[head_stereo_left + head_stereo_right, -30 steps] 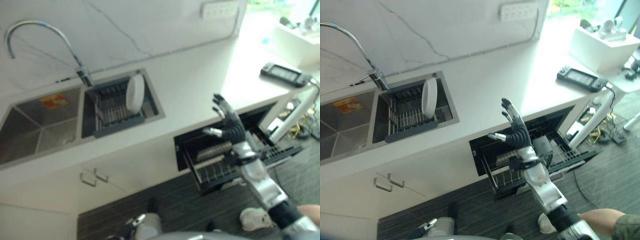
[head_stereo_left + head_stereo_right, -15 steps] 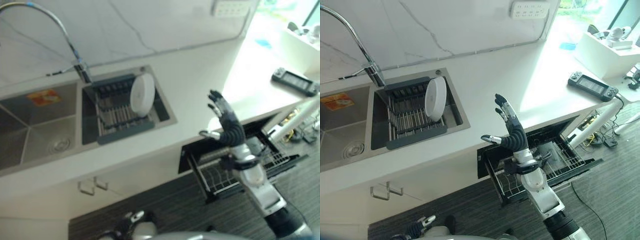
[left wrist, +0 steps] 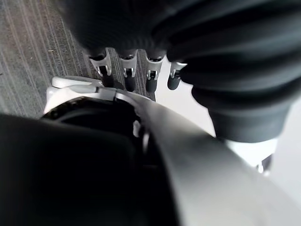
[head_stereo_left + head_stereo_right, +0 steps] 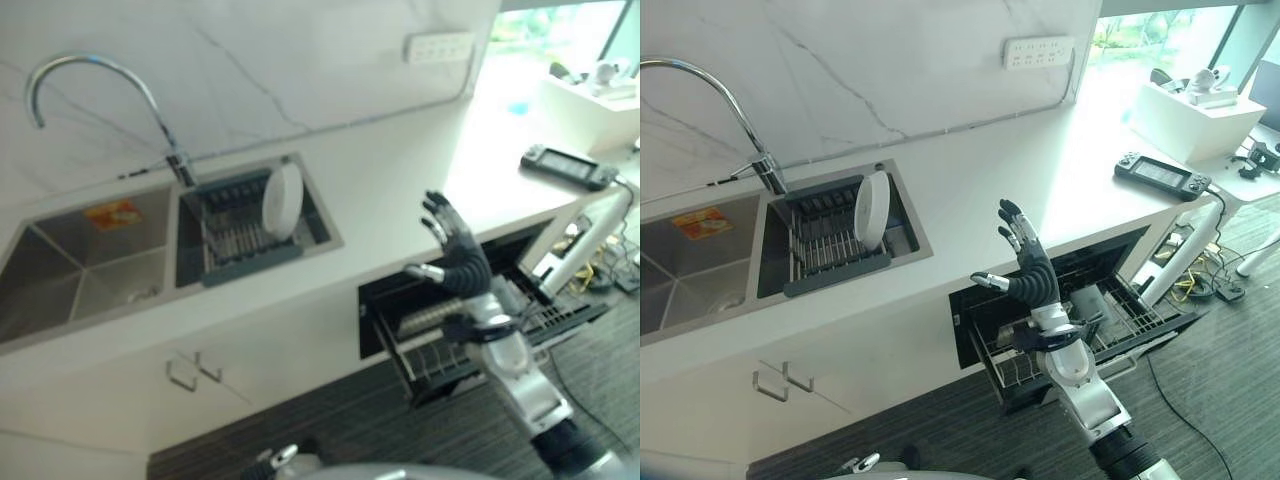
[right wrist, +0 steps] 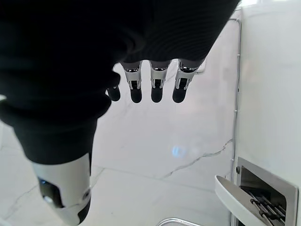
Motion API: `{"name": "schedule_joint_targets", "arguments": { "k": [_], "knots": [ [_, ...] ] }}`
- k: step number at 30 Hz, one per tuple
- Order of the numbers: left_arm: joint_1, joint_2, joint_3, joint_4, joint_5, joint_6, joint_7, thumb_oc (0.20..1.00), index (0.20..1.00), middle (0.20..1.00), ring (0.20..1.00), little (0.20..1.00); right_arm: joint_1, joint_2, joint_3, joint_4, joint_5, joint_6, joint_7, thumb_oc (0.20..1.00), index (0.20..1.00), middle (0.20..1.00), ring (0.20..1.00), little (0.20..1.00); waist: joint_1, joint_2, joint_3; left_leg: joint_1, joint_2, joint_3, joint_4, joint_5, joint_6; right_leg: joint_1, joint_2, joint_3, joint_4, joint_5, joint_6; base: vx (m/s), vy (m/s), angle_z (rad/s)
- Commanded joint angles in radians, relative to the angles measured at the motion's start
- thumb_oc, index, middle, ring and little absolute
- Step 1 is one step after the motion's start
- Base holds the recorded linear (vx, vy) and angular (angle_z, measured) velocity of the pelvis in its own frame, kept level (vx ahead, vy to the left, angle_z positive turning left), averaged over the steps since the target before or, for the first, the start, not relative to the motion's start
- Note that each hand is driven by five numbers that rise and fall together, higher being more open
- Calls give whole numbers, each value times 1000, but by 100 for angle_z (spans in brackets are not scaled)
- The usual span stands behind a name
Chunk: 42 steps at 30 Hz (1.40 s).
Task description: Place the dishes in the dishwasher.
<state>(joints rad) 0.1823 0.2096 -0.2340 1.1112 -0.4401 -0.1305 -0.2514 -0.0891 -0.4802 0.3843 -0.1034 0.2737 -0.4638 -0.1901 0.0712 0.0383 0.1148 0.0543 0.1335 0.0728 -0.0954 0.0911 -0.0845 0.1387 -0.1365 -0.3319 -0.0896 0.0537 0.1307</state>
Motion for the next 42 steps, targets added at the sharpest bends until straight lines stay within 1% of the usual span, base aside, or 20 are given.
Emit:
{"name": "schedule_joint_targets", "arguments": {
  "k": [1,3,5,8,10,12,14,15,16,19,22,24,25,27,28,30,34,38,40,42],
  "knots": [
    [-89,30,-32,54,16,11,-3,1000,1000,1000,1000,1000,-80,6,0,-85,34,-4,-15,1000,1000,1000,1000,1000,23,-51,-5,10,-41,2,15,-73,29,3,-41,34,99,-79,16,90,66,44],
    [-78,28,-10,71,19,4,-14,1000,1000,1000,1000,1000,-107,7,-7,-90,43,24,-19,1000,1000,1000,1000,1000,36,-52,-10,10,-48,-10,13,-74,28,7,-43,27,79,-66,18,107,72,38],
    [-71,28,0,80,13,-2,-19,1000,1000,1000,1000,1000,-126,9,-11,-85,64,32,0,1000,1000,1000,1000,1000,44,-53,-13,11,-52,-12,10,-75,28,8,-47,19,65,-55,23,94,57,21],
    [-66,34,17,93,34,0,-30,1000,1000,1000,1000,1000,-164,10,-18,-90,79,59,18,1000,1000,1000,1000,1000,64,-58,-17,9,-54,-4,8,-78,27,11,-63,-10,49,-36,32,111,56,10],
    [-65,37,20,97,39,2,-35,1000,1000,1000,1000,1000,-177,8,-25,-87,96,70,22,1000,1000,1000,1000,1000,69,-60,-20,9,-55,-5,8,-79,27,13,-68,-18,45,-32,35,85,45,10],
    [-63,39,22,100,47,6,-47,1000,1000,1000,1000,1000,-216,10,-40,-68,141,105,25,1000,1000,1000,1000,1000,84,-62,-23,12,-57,-6,8,-81,28,20,-77,-29,41,-27,37,133,79,15],
    [-60,41,17,102,50,7,-47,1000,1000,1000,1000,1000,-244,22,-57,-38,208,124,43,1000,1000,1000,1000,1000,95,-62,-23,14,-58,-11,12,-85,29,24,-83,-39,41,-24,38,117,71,9],
    [-59,41,17,103,58,12,-41,1000,1000,1000,1000,1000,-259,36,-66,-14,284,140,64,1000,1000,1000,1000,1000,102,-62,-23,15,-59,-14,14,-86,29,27,-87,-46,42,-22,38,126,70,7],
    [-60,42,15,108,62,15,-37,1000,1000,1000,1000,1000,-278,69,-78,27,359,150,92,1000,1000,1000,1000,1000,112,-62,-21,15,-60,-18,19,-88,30,31,-91,-54,44,-21,37,121,63,11],
    [-64,51,20,118,68,26,-44,1000,1000,1000,1000,1000,-334,105,-100,70,340,150,111,1000,1000,1000,1000,1000,131,-63,-16,11,-60,-29,34,-92,29,36,-102,-70,49,-17,37,103,55,20],
    [-62,67,27,116,81,35,-56,1000,1000,1000,1000,1000,-417,97,-141,111,369,176,118,1000,1000,1000,1000,1000,151,-66,-7,1,-58,-44,52,-99,28,41,-109,-86,52,-14,39,63,31,25],
    [-64,80,30,117,96,38,-61,1000,1000,1000,1000,1000,-480,97,-169,173,366,183,129,1000,1000,1000,1000,1000,166,-70,-3,-4,-57,-60,55,-99,25,47,-111,-97,49,-12,41,61,1,26],
    [-67,93,31,117,106,39,-72,1000,1000,1000,1000,1000,-520,81,-180,204,354,197,123,1000,1000,1000,1000,1000,178,-75,-3,-8,-55,-70,54,-96,22,52,-112,-107,45,-9,44,66,-6,35],
    [-66,104,36,106,93,47,-118,1000,1000,1000,1000,1000,-556,46,-199,243,367,212,129,1000,1000,1000,1000,1000,189,-79,-5,-13,-54,-80,53,-94,19,56,-115,-119,42,-6,48,53,1,35],
    [-66,107,33,108,98,43,-122,1000,1000,1000,1000,1000,-568,32,-208,257,382,218,131,1000,1000,1000,1000,1000,193,-80,-6,-15,-54,-83,53,-93,18,58,-117,-124,40,-5,49,54,1,32],
    [-69,113,14,111,106,36,-114,1000,1000,1000,1000,1000,-609,7,-232,314,424,236,125,1000,1000,1000,1000,1000,206,-82,-6,-16,-56,-101,53,-92,16,65,-120,-134,42,-3,51,63,6,29],
    [-81,117,-6,110,101,45,-108,1000,1000,1000,1000,1000,-686,-7,-249,431,425,251,87,1000,1000,1000,1000,1000,231,-77,-6,-17,-59,-125,60,-93,12,85,-122,-144,43,-8,52,75,38,24],
    [-84,121,-14,102,94,53,-102,1000,1000,1000,1000,1000,-722,-28,-262,503,414,240,28,1000,1000,1000,1000,1000,245,-78,-3,-18,-59,-137,55,-88,10,96,-123,-152,40,-6,55,42,23,18],
    [-87,124,-21,109,86,58,-92,1000,1000,1000,1000,1000,-744,-33,-264,556,416,217,-13,1000,1000,1000,1000,1000,251,-79,-3,-15,-58,-142,45,-82,9,100,-121,-154,39,-6,55,54,10,7],
    [-90,129,-23,119,83,59,-91,1000,1000,1000,1000,1000,-757,-34,-264,595,412,208,-31,1000,1000,1000,1000,1000,256,-78,-2,-18,-60,-148,38,-75,8,101,-119,-153,37,-6,55,40,10,3]
  ]
}}
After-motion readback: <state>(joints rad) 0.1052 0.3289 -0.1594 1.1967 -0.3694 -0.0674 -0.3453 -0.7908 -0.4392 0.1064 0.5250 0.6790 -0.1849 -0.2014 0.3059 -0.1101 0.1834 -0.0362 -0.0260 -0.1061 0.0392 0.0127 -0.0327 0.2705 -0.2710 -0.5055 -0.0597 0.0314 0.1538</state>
